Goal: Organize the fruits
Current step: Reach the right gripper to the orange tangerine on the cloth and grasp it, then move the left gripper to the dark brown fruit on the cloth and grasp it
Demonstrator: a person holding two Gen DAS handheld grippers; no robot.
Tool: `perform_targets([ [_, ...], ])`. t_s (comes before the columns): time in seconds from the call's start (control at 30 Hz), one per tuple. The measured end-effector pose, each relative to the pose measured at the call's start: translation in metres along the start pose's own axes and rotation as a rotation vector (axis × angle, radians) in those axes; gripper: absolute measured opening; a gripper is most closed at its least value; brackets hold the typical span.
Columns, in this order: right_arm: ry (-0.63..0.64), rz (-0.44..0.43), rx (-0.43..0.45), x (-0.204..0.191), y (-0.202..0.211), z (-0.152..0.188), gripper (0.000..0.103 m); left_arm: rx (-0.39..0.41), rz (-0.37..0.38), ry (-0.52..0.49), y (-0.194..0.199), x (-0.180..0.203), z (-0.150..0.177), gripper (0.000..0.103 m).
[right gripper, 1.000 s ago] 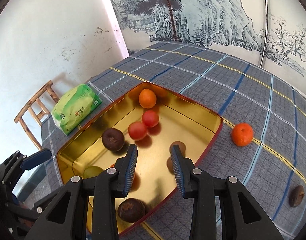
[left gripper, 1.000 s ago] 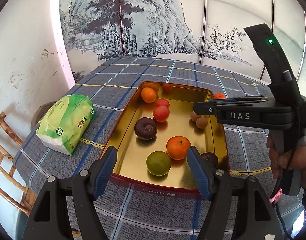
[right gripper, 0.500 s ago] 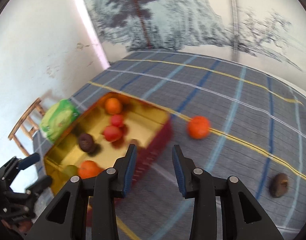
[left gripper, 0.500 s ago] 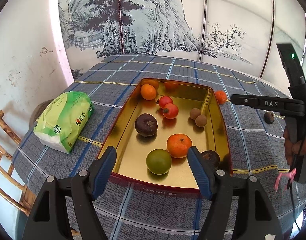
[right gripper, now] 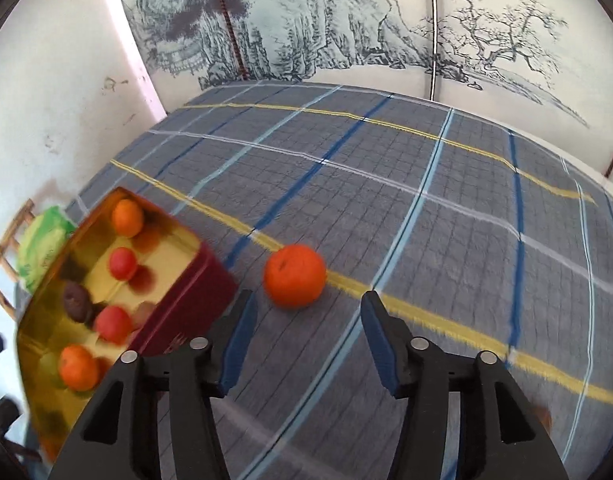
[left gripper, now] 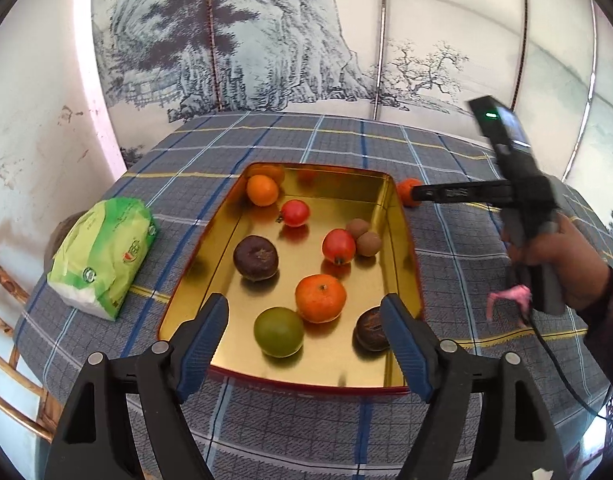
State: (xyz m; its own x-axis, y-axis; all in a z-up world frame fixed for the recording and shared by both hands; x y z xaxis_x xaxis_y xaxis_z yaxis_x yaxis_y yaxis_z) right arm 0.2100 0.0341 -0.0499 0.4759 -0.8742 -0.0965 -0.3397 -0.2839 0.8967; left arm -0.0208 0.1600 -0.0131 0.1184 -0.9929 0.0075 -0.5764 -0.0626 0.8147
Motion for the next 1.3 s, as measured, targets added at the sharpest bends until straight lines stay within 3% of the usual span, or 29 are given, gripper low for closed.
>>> perform_targets([
  [0.2, 0.000, -0.047, -0.028, -0.003, -0.030, -0.020, 0.059, -0.020, -0.013, -0.027, -0.009, 0.010, -0.004, 0.074],
  [0.23, 0.025, -0.030, -0.020, -0.007, -0.032, -0.021, 0.056, -0.026, -0.018, -0.030, -0.010, 0.011, -0.005, 0.074],
  [0.3, 0.064, -0.017, -0.034, -0.014, -0.033, -0.022, 0.038, -0.036, -0.023, -0.032, -0.010, 0.014, -0.005, 0.074],
  [0.4, 0.063, -0.027, -0.025, -0.011, -0.021, -0.014, 0.038, -0.027, -0.028, -0.043, -0.005, 0.021, -0.004, 0.074],
  [0.5, 0.043, -0.045, 0.031, 0.001, 0.013, 0.016, 0.038, -0.011, -0.031, -0.070, 0.003, 0.032, -0.004, 0.074],
  [0.57, 0.028, -0.008, 0.072, 0.019, 0.040, 0.047, 0.038, -0.002, -0.034, -0.100, 0.006, 0.041, -0.003, 0.074],
  [0.83, -0.237, 0.186, 0.097, 0.158, 0.105, 0.154, 0.038, 0.036, 0.062, -0.210, 0.009, 0.101, -0.018, 0.075],
  [0.97, -0.312, 0.200, 0.066, 0.195, 0.102, 0.179, 0.038, 0.024, 0.109, -0.243, -0.006, 0.136, -0.033, 0.075],
  [1.3, -0.373, 0.088, 0.106, 0.212, 0.101, 0.190, 0.039, 0.024, 0.183, -0.302, -0.051, 0.215, -0.075, 0.076],
])
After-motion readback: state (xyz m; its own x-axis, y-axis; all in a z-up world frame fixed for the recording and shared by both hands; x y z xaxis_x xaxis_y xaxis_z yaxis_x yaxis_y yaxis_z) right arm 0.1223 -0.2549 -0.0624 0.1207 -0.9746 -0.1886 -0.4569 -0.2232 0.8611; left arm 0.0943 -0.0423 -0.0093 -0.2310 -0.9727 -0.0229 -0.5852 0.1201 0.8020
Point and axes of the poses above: each gripper's, at about its wrist camera, not at the fingertips, and y roughly against the way its jaws point, x to its right, z to its underside, the point moved 3 cm from there along -y, roughly the way its jaws point, and after that the axes turned 12 degrees about -x, right-handed, at the moved point
